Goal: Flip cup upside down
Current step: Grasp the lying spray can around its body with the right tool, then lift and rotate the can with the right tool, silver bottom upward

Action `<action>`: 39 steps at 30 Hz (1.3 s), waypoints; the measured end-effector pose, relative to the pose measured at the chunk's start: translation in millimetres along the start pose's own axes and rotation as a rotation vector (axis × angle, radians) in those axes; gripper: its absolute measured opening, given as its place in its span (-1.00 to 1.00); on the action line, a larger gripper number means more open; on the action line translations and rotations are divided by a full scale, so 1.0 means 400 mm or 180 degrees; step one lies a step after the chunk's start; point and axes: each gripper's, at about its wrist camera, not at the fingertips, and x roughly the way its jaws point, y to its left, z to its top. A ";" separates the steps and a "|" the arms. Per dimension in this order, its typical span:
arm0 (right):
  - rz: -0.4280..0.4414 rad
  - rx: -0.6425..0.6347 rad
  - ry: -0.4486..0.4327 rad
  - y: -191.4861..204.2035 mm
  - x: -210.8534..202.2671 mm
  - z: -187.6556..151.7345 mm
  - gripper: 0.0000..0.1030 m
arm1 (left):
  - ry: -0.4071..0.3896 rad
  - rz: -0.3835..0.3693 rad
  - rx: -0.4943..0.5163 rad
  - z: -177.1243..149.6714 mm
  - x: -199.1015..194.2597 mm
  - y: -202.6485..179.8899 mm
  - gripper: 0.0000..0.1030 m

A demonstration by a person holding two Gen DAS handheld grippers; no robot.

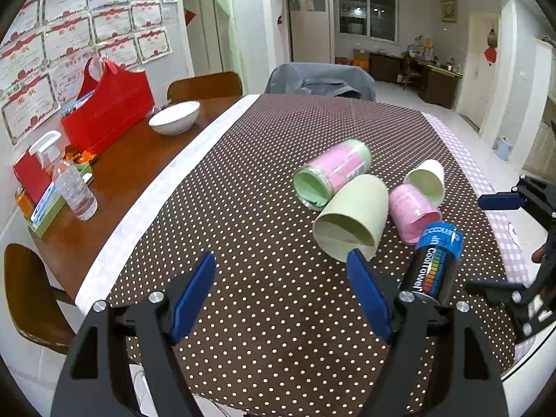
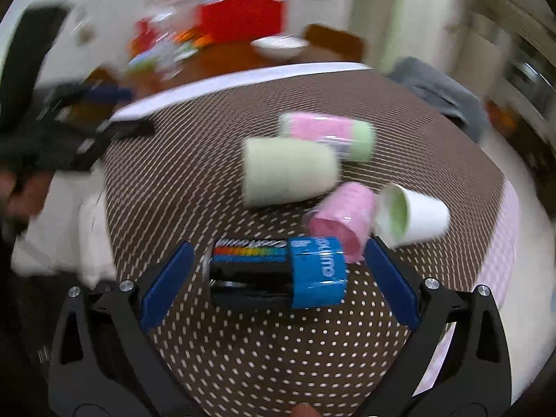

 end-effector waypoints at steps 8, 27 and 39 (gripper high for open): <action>0.0214 -0.1275 0.0648 0.054 0.077 -0.006 0.87 | 0.0162 0.0011 -0.0056 -0.011 0.042 -0.005 0.49; 0.0306 -0.3249 0.1322 0.185 0.211 -0.033 0.65 | 0.0383 0.0109 -0.0205 -0.023 0.100 0.021 0.49; 0.0503 -0.2186 0.1374 0.106 0.240 0.032 0.40 | 0.0390 0.0052 -0.0190 -0.033 0.099 0.028 0.49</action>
